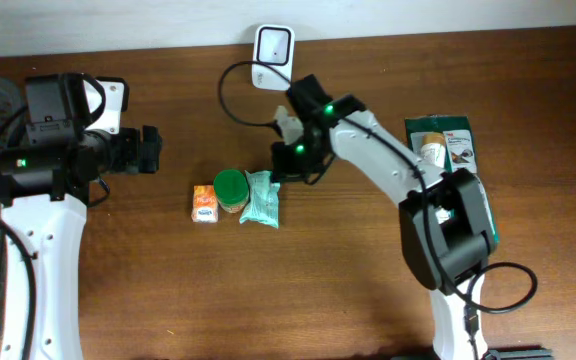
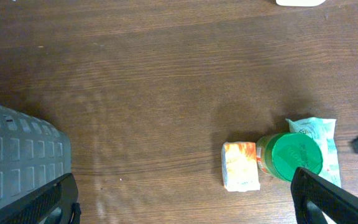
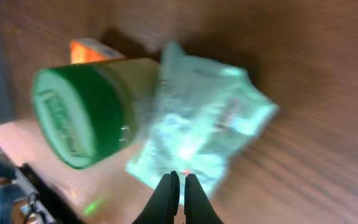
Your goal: Scan the item barcode
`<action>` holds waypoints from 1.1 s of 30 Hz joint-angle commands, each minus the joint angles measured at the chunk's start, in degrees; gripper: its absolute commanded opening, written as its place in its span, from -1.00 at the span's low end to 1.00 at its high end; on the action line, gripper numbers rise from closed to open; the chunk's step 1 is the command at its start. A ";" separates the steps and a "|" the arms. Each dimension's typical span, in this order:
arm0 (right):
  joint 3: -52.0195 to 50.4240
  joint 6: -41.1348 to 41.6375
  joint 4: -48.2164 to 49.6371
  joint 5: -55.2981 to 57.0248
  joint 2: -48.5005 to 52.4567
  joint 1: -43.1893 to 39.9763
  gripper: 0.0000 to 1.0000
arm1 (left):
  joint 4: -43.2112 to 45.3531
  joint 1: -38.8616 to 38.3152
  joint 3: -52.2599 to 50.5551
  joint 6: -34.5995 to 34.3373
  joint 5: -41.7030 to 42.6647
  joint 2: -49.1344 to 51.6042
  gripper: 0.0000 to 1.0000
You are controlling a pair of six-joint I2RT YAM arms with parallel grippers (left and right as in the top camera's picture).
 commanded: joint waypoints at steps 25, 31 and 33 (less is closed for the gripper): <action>-0.76 -6.91 -9.66 7.13 3.98 -5.01 -0.91 | 0.04 0.24 0.46 0.92 -0.17 -0.11 0.98; 6.25 -5.92 -9.18 -5.18 3.45 -3.45 -0.48 | 0.04 0.26 0.46 0.92 -0.17 -0.11 0.98; 5.68 1.27 -6.21 -6.47 3.74 -2.38 -0.29 | 0.02 0.24 0.46 0.92 -0.17 -0.11 0.98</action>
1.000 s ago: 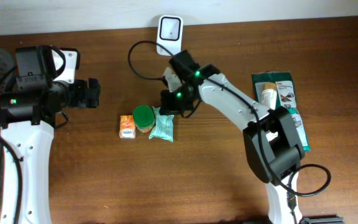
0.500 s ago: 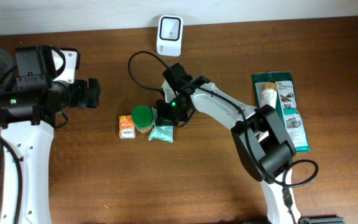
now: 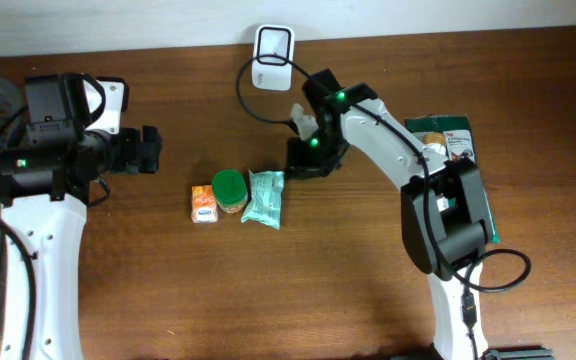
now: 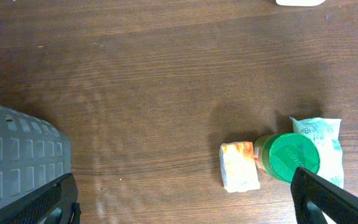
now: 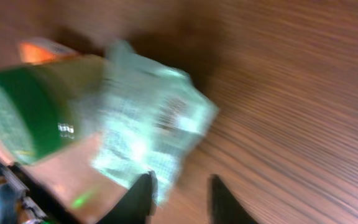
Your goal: Scan the item barcode
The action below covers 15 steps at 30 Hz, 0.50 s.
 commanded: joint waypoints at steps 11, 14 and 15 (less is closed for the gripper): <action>-9.62 26.29 19.91 -6.03 -0.22 6.60 -0.92 | 0.07 0.24 0.46 0.92 -0.17 -0.11 0.98; -11.43 27.65 21.42 -6.47 -0.22 7.30 -0.92 | 0.07 0.24 0.46 0.92 -0.17 -0.11 0.98; -11.93 27.65 21.40 -6.27 -0.22 7.69 -0.91 | 0.04 0.26 0.46 0.92 -0.17 -0.11 0.98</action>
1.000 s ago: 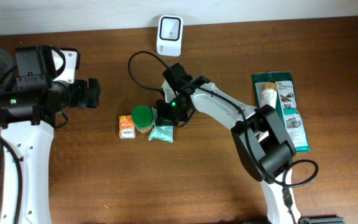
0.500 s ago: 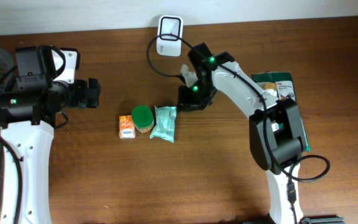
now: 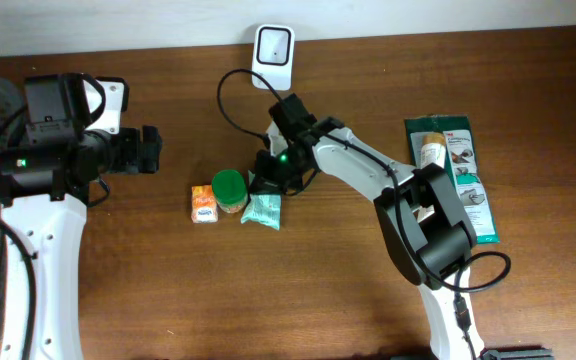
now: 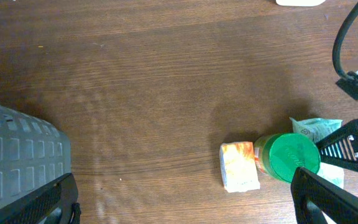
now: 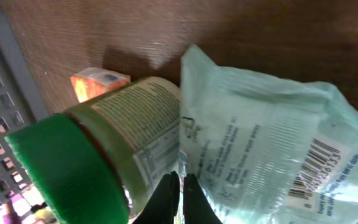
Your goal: Scan the item barcode
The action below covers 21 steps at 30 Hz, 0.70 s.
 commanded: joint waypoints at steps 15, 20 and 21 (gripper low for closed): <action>5.07 -29.40 -25.99 13.70 -2.27 -9.44 -0.91 | 0.04 0.26 0.46 0.92 -0.17 -0.11 0.98; 12.26 -33.42 -38.84 15.43 -5.40 -12.66 -0.91 | 0.04 0.24 0.46 0.92 -0.17 -0.11 0.98; 12.26 -35.17 -40.35 15.43 -5.42 -12.46 -0.91 | 0.04 0.24 0.46 0.92 -0.17 -0.11 0.98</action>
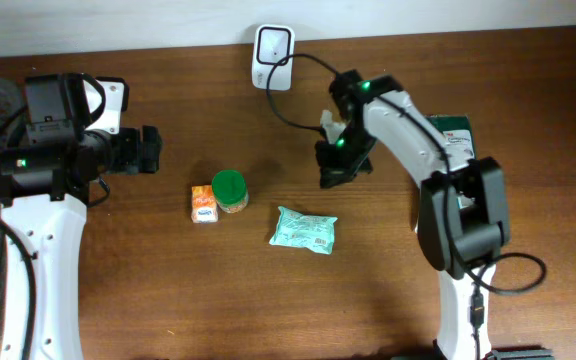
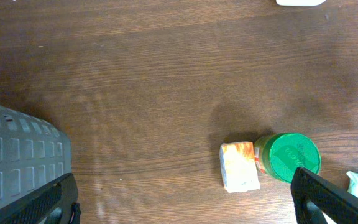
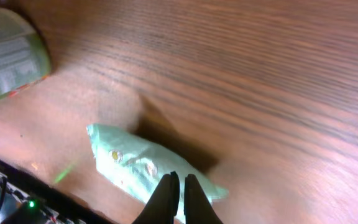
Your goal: Scan the item barcode
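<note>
A mint-green packet lies flat on the brown table, below and right of the jar, with printed lines facing up. It also shows in the right wrist view. My right gripper hangs up and right of the packet with a gap between them, its jaws shut and nothing seen in them. The white scanner sits at the table's far edge. My left gripper stays open at the left, well away.
A green-lidded jar and a small orange box stand side by side left of the packet. A green package lies at the right. A grey basket is at the far left. The scanner's black cable runs to my right arm.
The packet was against the jar with my right gripper shut at its top edge. Now it lies apart, lower right and turned crosswise. My right gripper has moved right, away from it.
First my right gripper was shut above the packet beside the jar. Then it stood open to the packet's right. Then it was shut at the packet's upper edge. Now the packet lies apart from the jar. The left arm has stayed still throughout.
</note>
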`<action>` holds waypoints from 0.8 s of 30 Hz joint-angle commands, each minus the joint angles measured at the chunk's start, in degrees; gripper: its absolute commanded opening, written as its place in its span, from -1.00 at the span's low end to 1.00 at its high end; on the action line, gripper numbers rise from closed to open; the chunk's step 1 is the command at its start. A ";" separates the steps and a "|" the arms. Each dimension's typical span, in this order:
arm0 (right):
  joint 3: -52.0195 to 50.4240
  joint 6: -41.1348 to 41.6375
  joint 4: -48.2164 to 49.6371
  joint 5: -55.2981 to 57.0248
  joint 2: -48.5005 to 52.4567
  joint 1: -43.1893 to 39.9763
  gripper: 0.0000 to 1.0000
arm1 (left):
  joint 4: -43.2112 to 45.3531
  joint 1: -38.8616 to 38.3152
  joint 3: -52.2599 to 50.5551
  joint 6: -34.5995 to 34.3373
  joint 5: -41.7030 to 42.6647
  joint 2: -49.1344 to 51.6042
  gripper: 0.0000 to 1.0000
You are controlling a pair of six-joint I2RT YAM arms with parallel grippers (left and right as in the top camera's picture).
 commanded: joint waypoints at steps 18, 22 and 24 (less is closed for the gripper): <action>-8.31 -7.02 0.48 6.16 -2.64 23.98 -0.86 | 0.02 0.26 0.46 0.94 -0.17 -0.11 0.99; -10.56 -1.40 4.94 10.75 -2.64 27.85 -0.85 | 0.04 0.26 0.46 0.94 -0.17 -0.11 0.98; -11.23 4.37 6.69 16.41 -2.62 28.11 -0.86 | 0.04 0.26 0.46 0.94 -0.17 -0.11 0.98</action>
